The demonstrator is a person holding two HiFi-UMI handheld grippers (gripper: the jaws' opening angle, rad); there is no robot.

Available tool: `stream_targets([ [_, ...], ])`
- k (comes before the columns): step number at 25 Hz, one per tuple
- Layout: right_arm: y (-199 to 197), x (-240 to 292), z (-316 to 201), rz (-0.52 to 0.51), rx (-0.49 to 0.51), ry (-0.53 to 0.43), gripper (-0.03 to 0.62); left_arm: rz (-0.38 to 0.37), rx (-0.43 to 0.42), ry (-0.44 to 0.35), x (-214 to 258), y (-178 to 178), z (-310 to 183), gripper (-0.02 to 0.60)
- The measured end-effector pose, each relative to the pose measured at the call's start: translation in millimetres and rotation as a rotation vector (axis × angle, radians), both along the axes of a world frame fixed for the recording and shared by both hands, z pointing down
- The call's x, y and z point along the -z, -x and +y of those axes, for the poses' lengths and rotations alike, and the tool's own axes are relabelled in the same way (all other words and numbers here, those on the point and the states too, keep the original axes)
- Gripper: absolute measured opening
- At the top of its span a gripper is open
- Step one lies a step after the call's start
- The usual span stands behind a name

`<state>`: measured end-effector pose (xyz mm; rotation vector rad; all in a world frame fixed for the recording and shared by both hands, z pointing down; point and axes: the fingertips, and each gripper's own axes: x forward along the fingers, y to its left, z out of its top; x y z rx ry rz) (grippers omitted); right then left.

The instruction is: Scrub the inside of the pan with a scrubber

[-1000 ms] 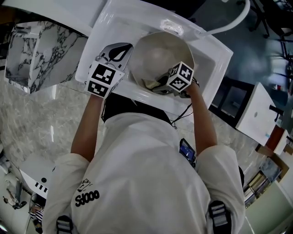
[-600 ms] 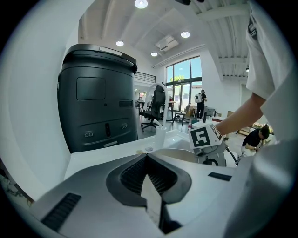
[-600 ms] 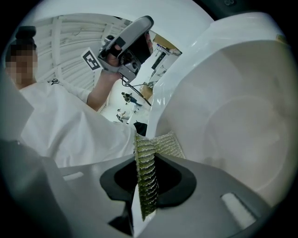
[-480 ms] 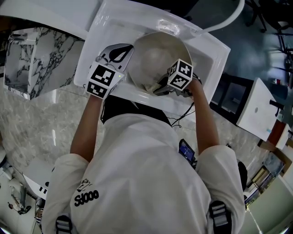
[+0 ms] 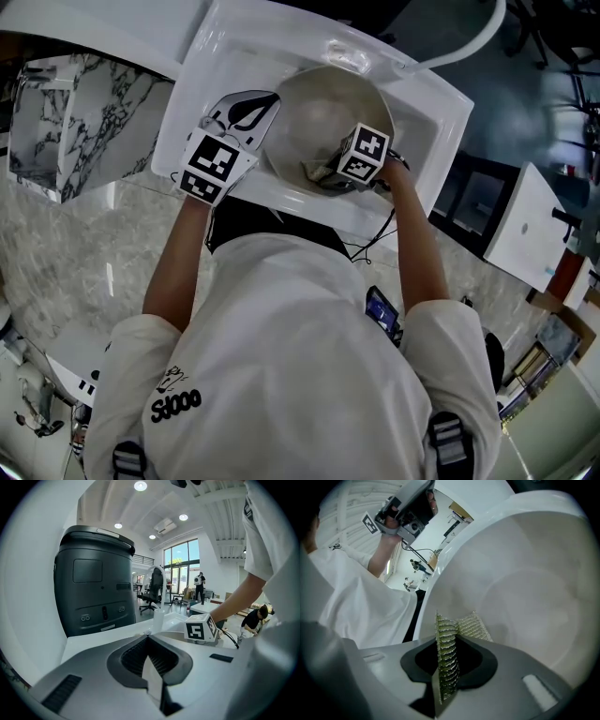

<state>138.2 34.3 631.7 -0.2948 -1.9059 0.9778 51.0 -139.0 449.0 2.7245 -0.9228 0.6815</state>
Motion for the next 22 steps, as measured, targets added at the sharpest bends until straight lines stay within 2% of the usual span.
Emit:
stream_targets([
  [4, -16.0, -22.2, -19.1, 0.111, 0.026, -0.087, 0.080, -0.012, 0.003, 0.010, -3.6, 1.5, -0.7, 0.005],
  [6, -22.9, -30.3, -31.8, 0.146, 0.006, -0.132, 0.080, -0.011, 0.004, 0.011, -3.5, 0.5, -0.5, 0.005],
  [14, -31.2, -37.4, -65.7, 0.209, -0.088, -0.266, 0.077, -0.012, 0.002, 0.020, -7.6, -2.1, 2.4, 0.005],
  [16, -35.5, -37.5, -81.8, 0.238, -0.135, -0.332, 0.077, -0.016, 0.004, 0.023, -8.8, -2.6, 2.7, 0.005],
  [20, -53.4, -36.8, -131.1, 0.351, -0.237, -0.553, 0.078, -0.042, -0.008, 0.011, -10.3, -7.4, 3.7, 0.005],
  [22, -54.4, -40.6, -140.9, 0.370, -0.259, -0.598, 0.078, -0.051, -0.014, 0.009, -11.2, -9.0, 6.0, 0.005],
])
